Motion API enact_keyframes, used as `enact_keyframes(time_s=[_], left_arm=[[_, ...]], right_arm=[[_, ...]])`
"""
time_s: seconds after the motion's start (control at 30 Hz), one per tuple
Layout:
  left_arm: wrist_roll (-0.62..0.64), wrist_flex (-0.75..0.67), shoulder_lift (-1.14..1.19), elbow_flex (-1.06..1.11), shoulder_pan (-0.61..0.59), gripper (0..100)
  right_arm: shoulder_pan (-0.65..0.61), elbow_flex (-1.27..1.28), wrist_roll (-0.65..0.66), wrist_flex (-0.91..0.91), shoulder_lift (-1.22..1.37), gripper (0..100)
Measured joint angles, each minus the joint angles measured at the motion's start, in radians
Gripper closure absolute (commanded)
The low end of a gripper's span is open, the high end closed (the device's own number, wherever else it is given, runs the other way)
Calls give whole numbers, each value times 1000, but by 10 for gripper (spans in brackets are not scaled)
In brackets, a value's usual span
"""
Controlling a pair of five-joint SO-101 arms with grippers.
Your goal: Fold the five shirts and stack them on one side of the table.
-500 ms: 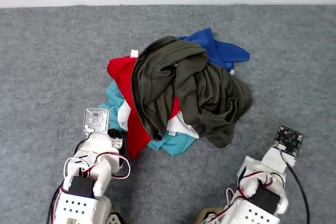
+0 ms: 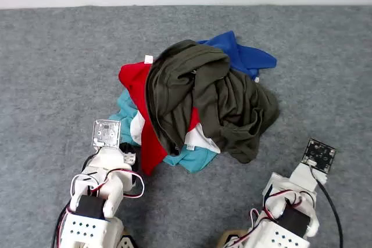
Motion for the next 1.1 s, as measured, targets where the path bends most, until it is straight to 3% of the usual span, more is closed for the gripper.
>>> enact_keyframes(time_s=[0.87,1.1], left_arm=[[0,0,0,0,0,985],[0,0,0,0,61,985]], right_arm=[[0,0,0,0,0,987],[0,0,0,0,0,987]])
